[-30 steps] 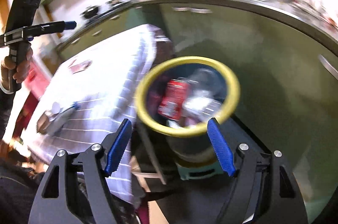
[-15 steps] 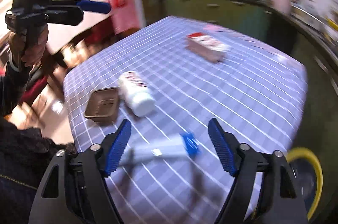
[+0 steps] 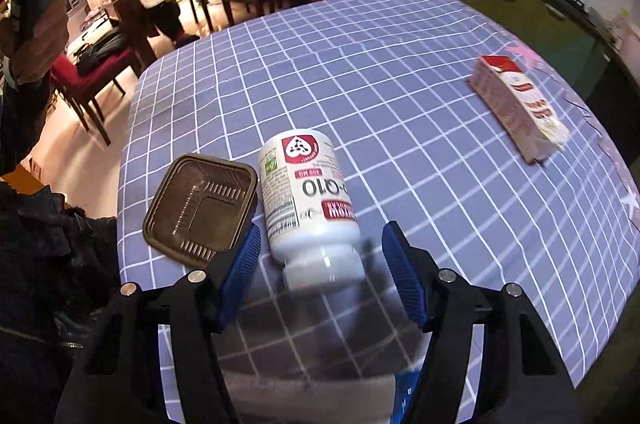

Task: Collect trash
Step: 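Grasp the white supplement bottle with the right gripper, then carry the supplement bottle into the bin and open the right gripper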

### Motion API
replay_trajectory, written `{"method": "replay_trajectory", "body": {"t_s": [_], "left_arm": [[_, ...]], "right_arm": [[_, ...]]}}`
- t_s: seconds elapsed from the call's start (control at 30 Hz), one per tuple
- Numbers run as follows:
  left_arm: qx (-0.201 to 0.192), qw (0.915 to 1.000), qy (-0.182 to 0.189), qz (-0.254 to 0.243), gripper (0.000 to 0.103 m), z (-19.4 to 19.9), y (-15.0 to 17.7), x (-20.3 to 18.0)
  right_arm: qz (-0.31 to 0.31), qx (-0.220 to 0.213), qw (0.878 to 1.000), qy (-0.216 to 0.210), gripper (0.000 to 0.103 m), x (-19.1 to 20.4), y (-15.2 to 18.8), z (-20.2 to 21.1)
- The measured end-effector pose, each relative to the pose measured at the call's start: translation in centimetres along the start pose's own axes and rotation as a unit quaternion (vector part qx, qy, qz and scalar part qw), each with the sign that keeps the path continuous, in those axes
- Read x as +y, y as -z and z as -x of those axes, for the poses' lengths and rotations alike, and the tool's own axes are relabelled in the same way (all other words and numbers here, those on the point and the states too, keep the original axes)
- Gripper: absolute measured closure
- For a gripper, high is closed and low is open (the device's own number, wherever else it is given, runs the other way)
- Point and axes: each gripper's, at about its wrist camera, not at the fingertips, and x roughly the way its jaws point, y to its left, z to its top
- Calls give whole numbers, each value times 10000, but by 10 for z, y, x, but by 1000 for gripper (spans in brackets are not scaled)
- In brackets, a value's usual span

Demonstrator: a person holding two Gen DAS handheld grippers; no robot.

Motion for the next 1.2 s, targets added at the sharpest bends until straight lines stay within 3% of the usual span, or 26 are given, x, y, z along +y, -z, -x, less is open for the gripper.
{"method": "replay_trajectory", "body": {"t_s": [0.2, 0.3, 0.53, 0.87, 1.03, 1.1, 1.2], "left_arm": [[27, 10000, 1, -1, 27, 0, 2, 2], [33, 10000, -9, 0, 27, 0, 3, 2], [26, 10000, -1, -2, 27, 2, 7, 3], [1, 10000, 8, -70, 27, 6, 12, 0], [-2, 9999, 60, -156, 27, 7, 11, -6], [8, 9998, 94, -193, 26, 5, 10, -9], [44, 9996, 150, -229, 26, 1, 10, -13]], "right_arm": [[159, 141, 9997, -75, 43, 4, -13, -18], [193, 169, 9996, -137, 55, 5, -17, -24], [86, 169, 9997, -123, 56, 3, -17, -22], [-370, -360, 9987, 1, 56, -14, -6, 24], [-982, -759, 9913, 448, 56, -38, 29, 77], [-1456, -913, 9818, 804, 56, -56, 60, 105], [-2291, -1007, 9577, 1420, 56, -83, 118, 143]]}}
